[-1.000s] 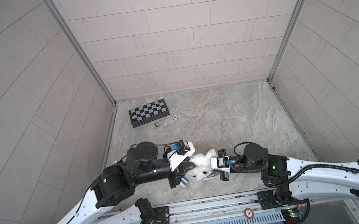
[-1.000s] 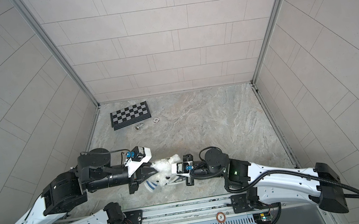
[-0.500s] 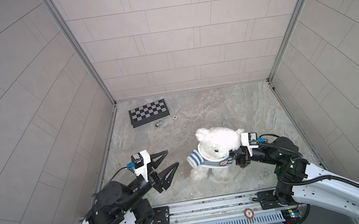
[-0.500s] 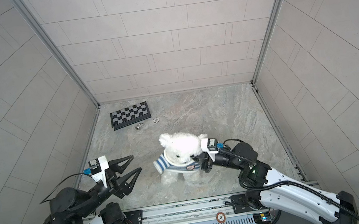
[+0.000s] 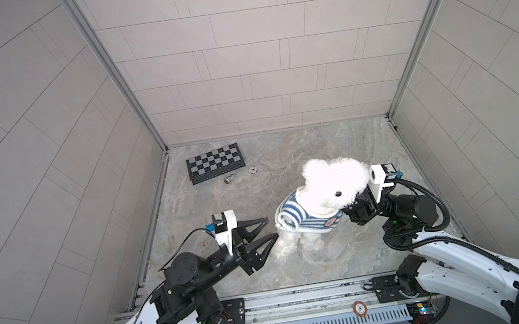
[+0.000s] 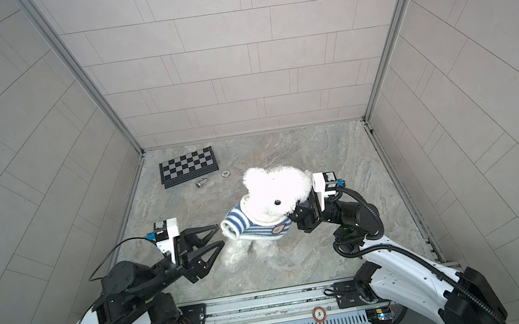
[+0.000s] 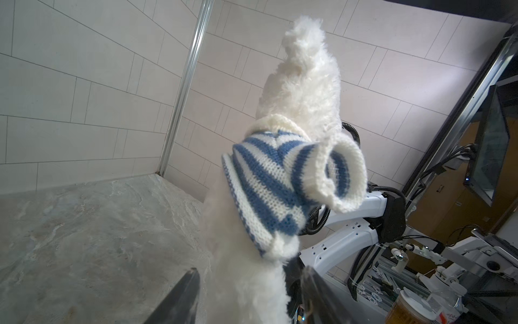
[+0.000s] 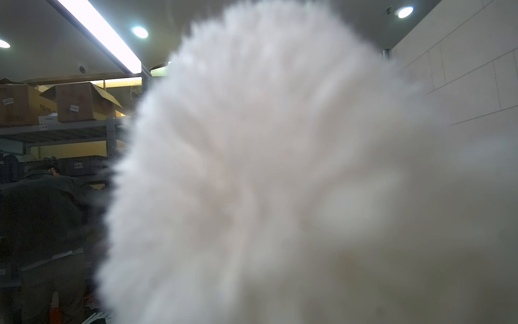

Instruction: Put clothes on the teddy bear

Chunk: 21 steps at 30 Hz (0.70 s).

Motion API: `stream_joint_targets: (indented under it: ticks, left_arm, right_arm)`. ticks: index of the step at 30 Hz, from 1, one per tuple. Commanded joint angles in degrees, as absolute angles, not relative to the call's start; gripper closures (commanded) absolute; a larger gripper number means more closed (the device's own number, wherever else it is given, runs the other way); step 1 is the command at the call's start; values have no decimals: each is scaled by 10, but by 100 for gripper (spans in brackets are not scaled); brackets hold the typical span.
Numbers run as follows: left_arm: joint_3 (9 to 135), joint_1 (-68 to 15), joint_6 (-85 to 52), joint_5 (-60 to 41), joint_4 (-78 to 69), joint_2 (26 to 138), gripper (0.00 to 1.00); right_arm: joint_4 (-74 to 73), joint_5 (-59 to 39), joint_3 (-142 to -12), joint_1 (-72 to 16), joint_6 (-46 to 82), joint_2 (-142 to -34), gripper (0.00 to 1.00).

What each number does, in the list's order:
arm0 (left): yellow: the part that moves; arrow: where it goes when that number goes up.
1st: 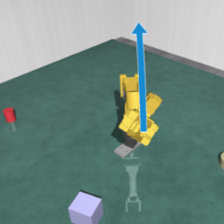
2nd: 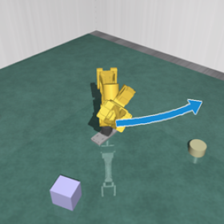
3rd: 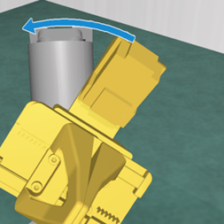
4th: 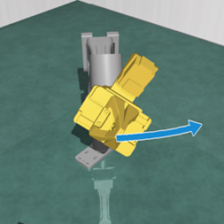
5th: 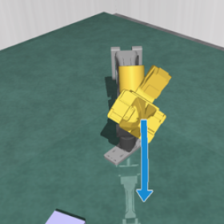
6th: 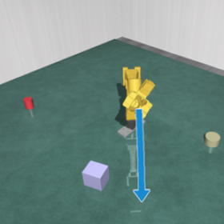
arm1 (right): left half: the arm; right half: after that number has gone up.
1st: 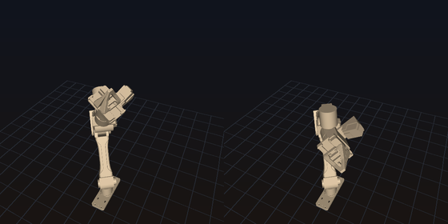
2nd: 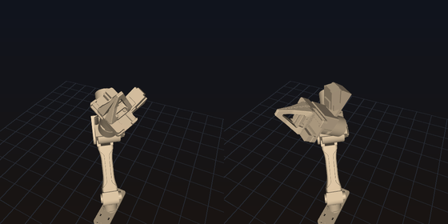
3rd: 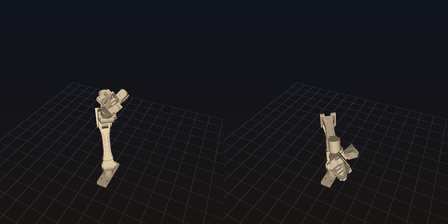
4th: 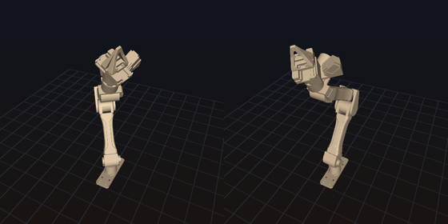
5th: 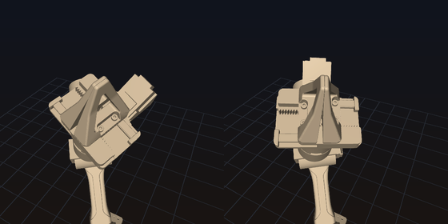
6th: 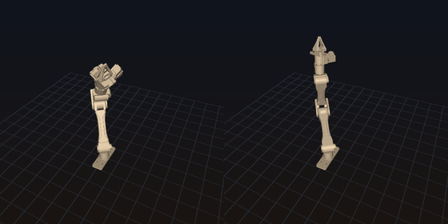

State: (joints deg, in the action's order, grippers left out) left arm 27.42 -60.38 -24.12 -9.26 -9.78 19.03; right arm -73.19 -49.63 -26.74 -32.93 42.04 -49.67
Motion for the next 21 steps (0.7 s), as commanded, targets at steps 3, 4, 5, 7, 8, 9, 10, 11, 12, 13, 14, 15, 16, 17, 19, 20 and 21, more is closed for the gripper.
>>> stream_joint_targets:
  ticks: [3,4,5,7,8,9,10,11,12,13,14,15,16,17,19,20,21]
  left_arm:
    - [266,-601,-285,-101,-203,196,42]
    - [265,-601,-292,-102,-215,201,43]
    - [265,-601,-298,-106,-227,207,43]
    - [267,-602,-307,-121,-243,221,44]
    - [269,-601,-310,-128,-249,229,44]
    - [267,-601,-313,-136,-256,235,44]
    - [266,-601,-317,-141,-262,239,44]
    - [265,-601,-320,-141,-262,244,44]
    - [265,-602,-323,-136,-256,247,44]
    - [263,-601,-326,-132,-255,250,45]
    - [259,-601,-329,-132,-265,252,47]
    - [255,-602,-334,-132,-278,255,49]
    - [254,-601,-338,-131,-286,259,51]
    - [256,-601,-338,-131,-287,262,52]
    - [261,-602,-339,-138,-290,273,57]
    - [261,-602,-342,-141,-295,277,59]
    - [261,-601,-342,-148,-298,282,61]
  right_arm:
    - [-790,-522,-286,-326,438,-495,100]
    - [-793,-522,-286,-327,437,-496,100]
    - [-793,-520,-286,-327,437,-497,100]
    - [-792,-514,-284,-326,432,-497,100]
    - [-788,-513,-284,-327,427,-496,100]
    - [-781,-509,-282,-327,421,-494,100]
    - [-771,-507,-282,-327,414,-491,100]
    - [-766,-507,-281,-326,409,-488,100]
    - [-760,-507,-281,-326,405,-484,100]
    - [-757,-507,-280,-326,402,-481,100]
    - [-756,-507,-279,-327,401,-478,100]
    - [-754,-506,-279,-326,400,-475,100]
    - [-751,-506,-279,-326,398,-472,100]
    - [-748,-506,-279,-326,397,-471,100]
    - [-745,-504,-278,-327,393,-468,100]
    - [-744,-502,-277,-327,391,-467,100]
    - [-743,-498,-276,-326,389,-467,100]
